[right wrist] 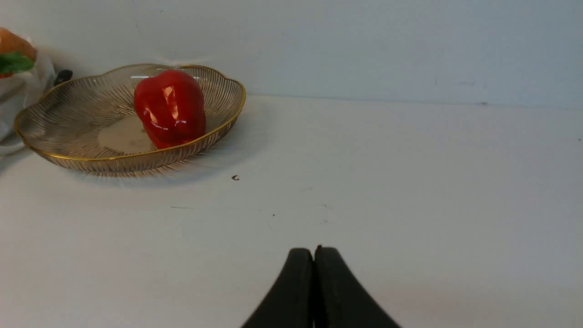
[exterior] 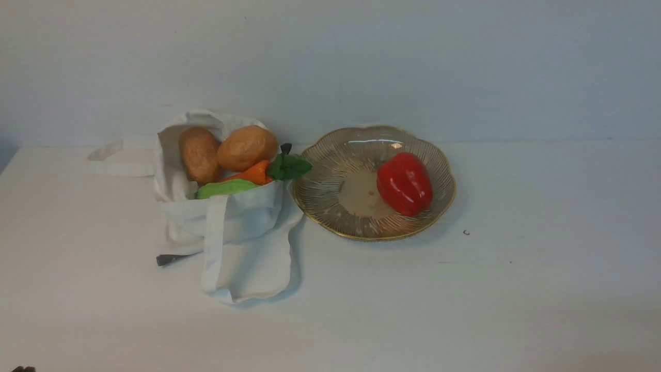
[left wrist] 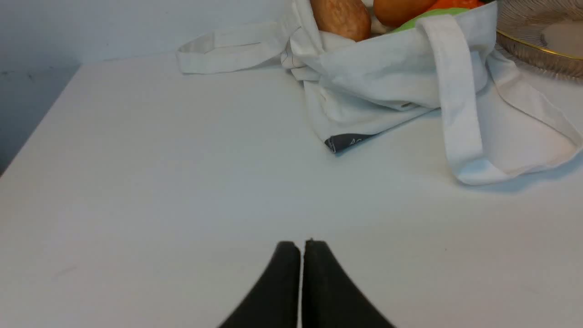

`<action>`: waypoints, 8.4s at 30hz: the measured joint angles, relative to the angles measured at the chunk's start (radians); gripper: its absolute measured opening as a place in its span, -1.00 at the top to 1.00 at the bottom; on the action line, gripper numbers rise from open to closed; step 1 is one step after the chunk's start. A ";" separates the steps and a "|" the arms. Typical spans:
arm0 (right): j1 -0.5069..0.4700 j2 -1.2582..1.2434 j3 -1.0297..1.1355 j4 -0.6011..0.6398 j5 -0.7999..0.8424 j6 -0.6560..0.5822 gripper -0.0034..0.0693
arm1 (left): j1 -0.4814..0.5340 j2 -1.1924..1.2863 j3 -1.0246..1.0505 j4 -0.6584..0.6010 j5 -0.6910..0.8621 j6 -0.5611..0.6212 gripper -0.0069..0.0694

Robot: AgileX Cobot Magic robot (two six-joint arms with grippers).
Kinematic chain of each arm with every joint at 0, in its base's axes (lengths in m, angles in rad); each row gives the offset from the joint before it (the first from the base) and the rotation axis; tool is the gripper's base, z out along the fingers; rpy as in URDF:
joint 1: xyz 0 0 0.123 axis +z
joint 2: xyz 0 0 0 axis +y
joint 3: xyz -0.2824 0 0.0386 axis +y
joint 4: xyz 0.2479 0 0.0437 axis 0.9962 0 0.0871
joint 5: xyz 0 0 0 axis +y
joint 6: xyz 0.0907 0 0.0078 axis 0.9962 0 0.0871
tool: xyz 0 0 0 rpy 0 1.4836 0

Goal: Take vegetables from cloth bag on white table place on plate.

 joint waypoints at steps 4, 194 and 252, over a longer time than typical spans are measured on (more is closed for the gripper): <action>0.000 0.000 0.000 0.000 0.000 0.000 0.95 | 0.000 0.000 0.000 0.000 0.000 0.000 0.83; 0.000 0.000 0.000 0.001 0.000 0.000 0.95 | -0.238 2.004 -1.796 -0.136 0.284 0.247 -0.47; 0.000 0.000 0.000 0.000 0.000 0.000 0.95 | -0.305 0.946 -1.497 -0.299 0.848 0.247 0.83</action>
